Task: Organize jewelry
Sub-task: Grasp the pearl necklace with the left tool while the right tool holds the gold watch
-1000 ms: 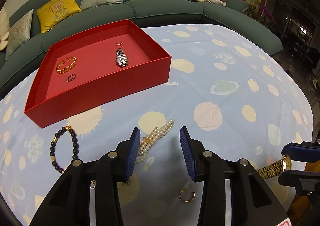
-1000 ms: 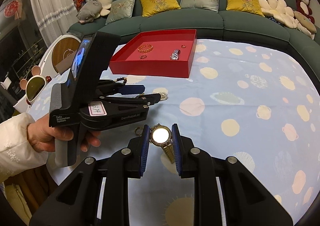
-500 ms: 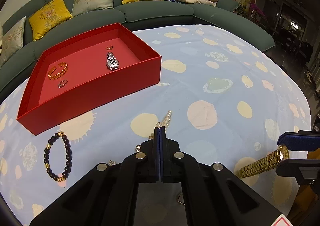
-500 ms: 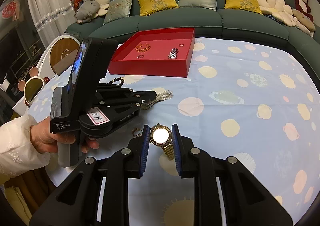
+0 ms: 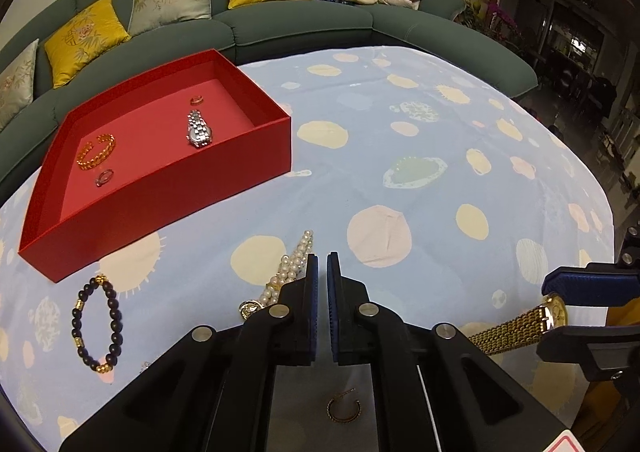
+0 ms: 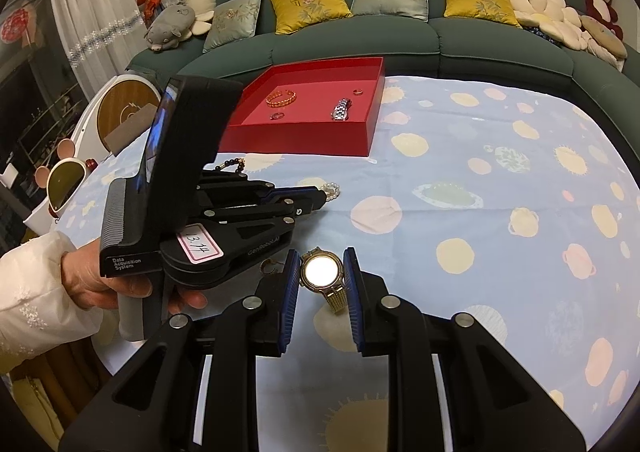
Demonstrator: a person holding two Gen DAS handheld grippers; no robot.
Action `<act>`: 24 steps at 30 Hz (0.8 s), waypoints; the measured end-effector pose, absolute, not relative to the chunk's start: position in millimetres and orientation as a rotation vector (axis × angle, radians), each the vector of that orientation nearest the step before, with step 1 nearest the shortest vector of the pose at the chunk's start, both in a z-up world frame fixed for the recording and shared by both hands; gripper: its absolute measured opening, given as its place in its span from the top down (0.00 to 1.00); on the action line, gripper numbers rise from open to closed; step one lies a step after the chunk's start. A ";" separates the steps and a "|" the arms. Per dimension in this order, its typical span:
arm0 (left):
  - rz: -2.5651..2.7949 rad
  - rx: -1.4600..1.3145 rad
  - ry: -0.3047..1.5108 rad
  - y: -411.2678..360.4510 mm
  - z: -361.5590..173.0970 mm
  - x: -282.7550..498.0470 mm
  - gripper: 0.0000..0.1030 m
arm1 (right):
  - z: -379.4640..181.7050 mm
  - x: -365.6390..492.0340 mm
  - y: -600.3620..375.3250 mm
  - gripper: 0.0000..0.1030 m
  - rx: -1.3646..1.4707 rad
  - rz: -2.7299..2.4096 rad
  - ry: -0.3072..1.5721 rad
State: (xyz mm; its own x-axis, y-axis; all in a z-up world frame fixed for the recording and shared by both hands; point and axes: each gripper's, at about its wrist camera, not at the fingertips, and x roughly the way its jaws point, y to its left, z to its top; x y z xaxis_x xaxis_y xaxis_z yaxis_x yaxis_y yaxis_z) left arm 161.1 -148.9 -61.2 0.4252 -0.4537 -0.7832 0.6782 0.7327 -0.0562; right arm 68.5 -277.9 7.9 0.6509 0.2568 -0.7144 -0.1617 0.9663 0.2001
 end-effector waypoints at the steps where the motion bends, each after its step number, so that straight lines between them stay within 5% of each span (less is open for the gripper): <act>1: -0.713 0.288 0.892 -149.6 -64.8 163.2 0.98 | 7.9 69.1 -278.1 0.79 0.123 0.237 0.830; 18: -0.715 0.212 0.880 -133.6 -55.5 160.1 1.00 | 9.8 72.2 -281.2 0.79 0.136 0.232 0.822; 24: -0.701 0.219 0.855 -133.8 -57.9 163.3 0.78 | 8.4 72.2 -283.7 0.79 0.143 0.230 0.824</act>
State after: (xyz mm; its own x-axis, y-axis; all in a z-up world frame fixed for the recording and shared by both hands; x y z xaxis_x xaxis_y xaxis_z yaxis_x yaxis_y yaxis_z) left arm 163.3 -133.8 -57.9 0.4510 -0.4773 -0.7542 0.6457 0.7579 -0.0935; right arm 72.2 -283.7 8.4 0.6560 0.2577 -0.7094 -0.1470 0.9655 0.2149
